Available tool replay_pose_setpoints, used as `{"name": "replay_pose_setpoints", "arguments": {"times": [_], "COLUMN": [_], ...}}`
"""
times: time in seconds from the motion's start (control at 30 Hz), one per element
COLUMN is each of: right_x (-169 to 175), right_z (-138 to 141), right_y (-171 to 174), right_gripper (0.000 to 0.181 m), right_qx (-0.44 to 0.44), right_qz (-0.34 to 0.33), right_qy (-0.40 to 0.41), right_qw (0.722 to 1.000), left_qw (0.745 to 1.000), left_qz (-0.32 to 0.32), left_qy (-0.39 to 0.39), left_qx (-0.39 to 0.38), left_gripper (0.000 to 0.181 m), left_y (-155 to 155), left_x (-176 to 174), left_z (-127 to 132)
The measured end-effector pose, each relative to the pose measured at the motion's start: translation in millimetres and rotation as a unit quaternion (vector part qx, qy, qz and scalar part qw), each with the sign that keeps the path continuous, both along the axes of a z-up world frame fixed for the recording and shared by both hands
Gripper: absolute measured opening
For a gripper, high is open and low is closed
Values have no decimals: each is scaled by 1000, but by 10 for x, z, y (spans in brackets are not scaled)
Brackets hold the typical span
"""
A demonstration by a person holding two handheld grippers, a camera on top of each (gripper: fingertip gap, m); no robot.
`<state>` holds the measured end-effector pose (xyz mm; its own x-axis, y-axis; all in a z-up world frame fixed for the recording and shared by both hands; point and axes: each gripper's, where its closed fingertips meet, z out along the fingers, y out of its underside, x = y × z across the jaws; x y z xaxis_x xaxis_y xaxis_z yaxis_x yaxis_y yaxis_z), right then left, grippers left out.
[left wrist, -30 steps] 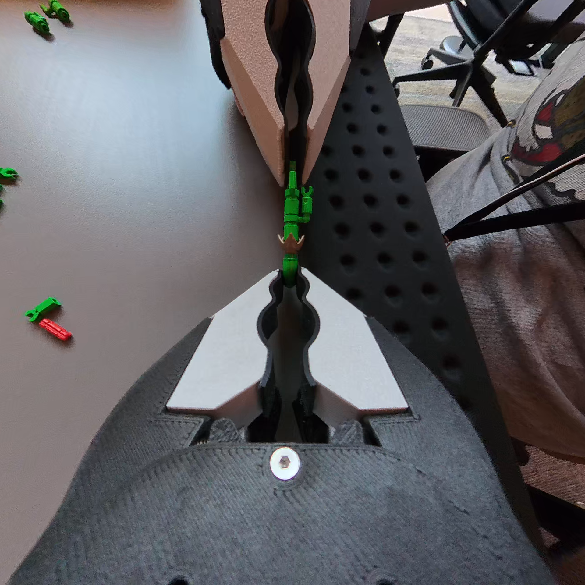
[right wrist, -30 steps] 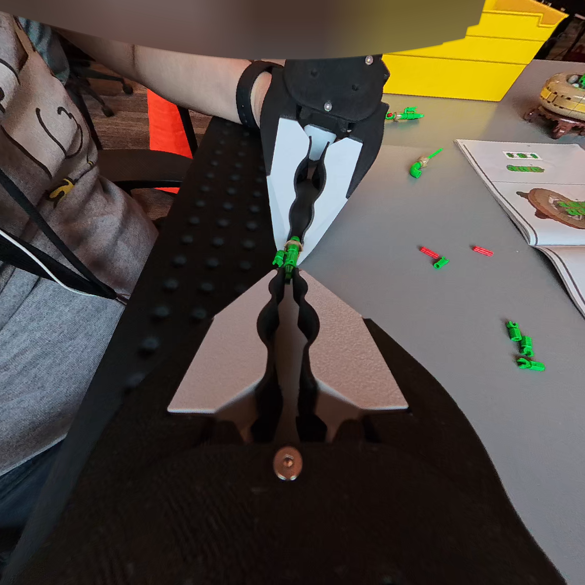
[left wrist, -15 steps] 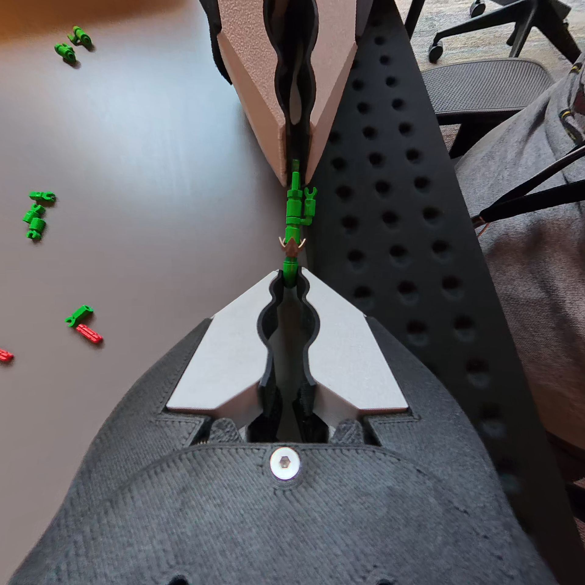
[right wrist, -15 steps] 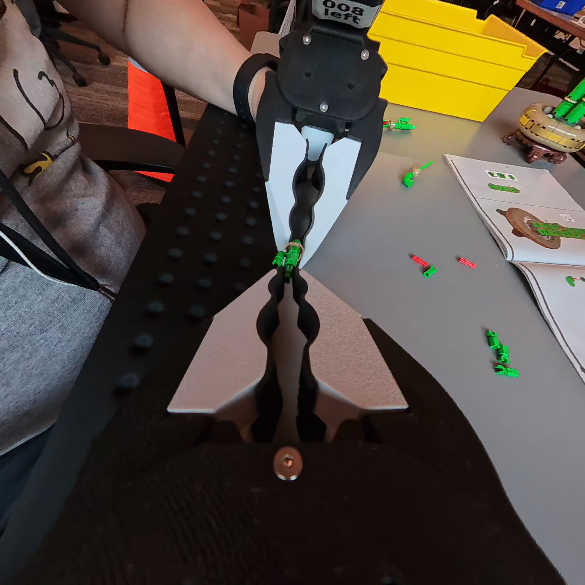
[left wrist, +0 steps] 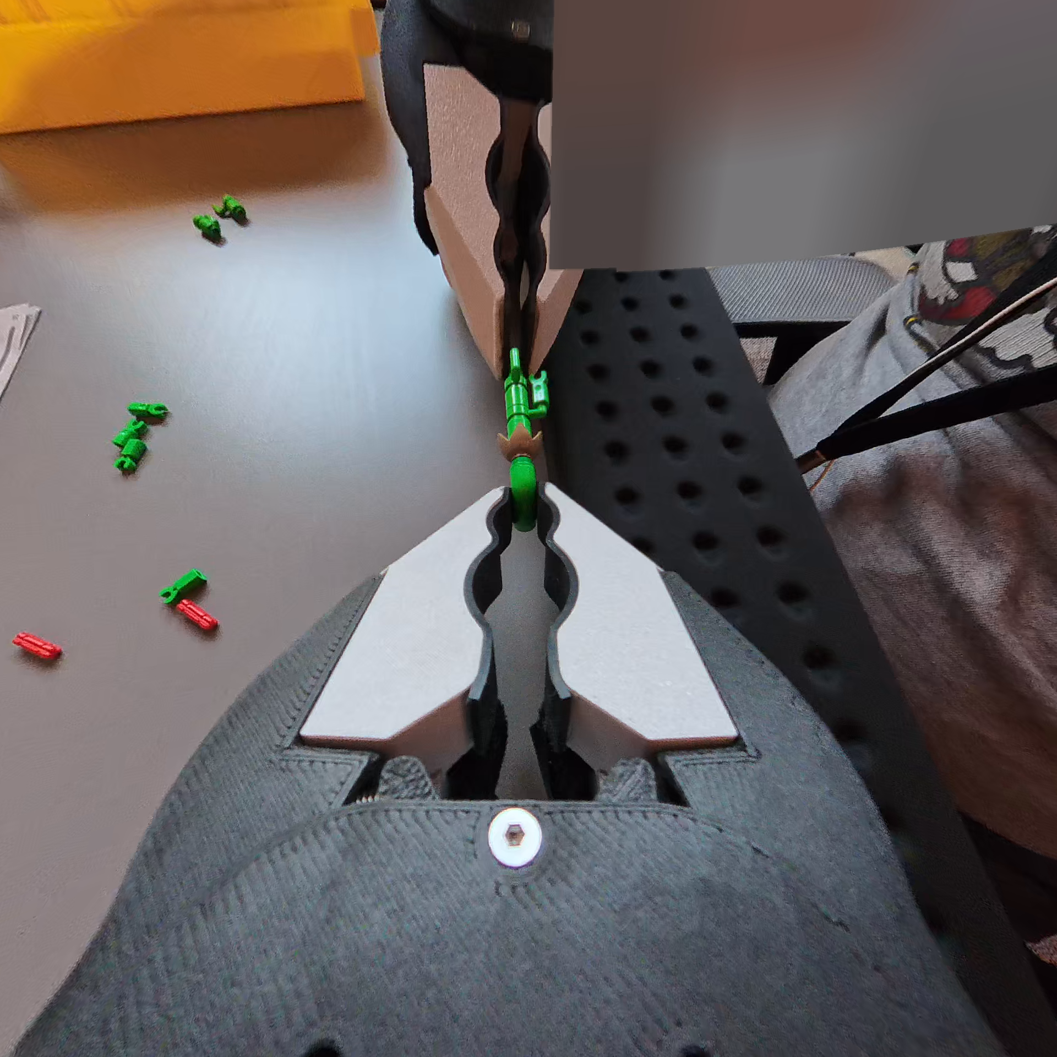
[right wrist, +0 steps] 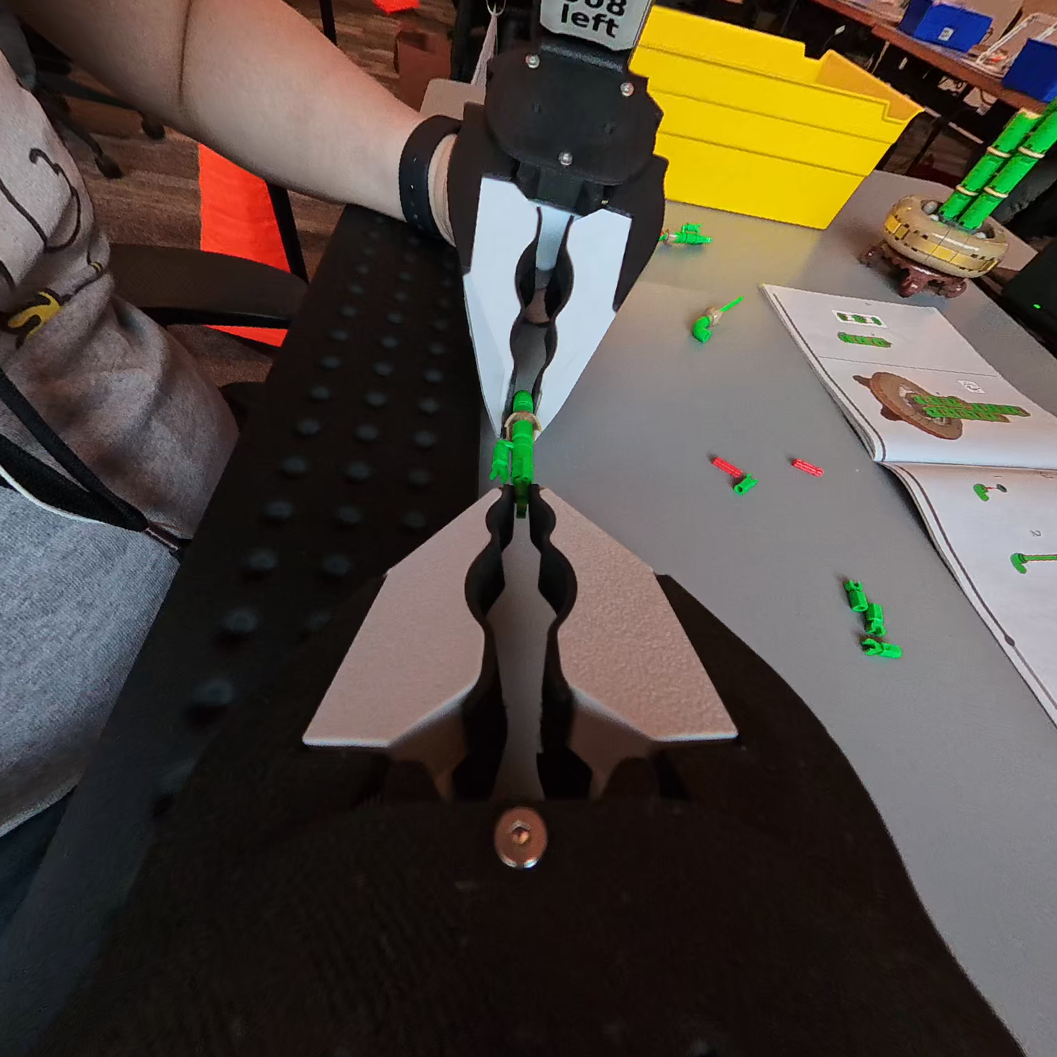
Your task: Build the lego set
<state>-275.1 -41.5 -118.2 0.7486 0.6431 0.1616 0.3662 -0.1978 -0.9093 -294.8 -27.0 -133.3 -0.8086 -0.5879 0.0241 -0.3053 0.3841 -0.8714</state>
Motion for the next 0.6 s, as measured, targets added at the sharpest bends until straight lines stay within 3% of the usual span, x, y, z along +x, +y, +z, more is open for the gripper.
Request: {"name": "replay_pose_setpoints", "arguments": {"times": [0.37, 0.6], "right_x": [-11, -18], "right_z": [27, 26], "right_y": [-11, -14], "right_gripper": [4, 4], "right_qx": [4, -1], "right_qz": [5, 9], "right_qy": [9, 15], "right_qw": [1000, 1000], "left_qw": [997, 998], "left_qz": [-4, -5], "left_qy": [18, 35], "left_qx": [-78, -48], "left_gripper": [6, 6], "left_y": [-16, -26], "left_x": [-1, 0], "left_z": [153, 50]}}
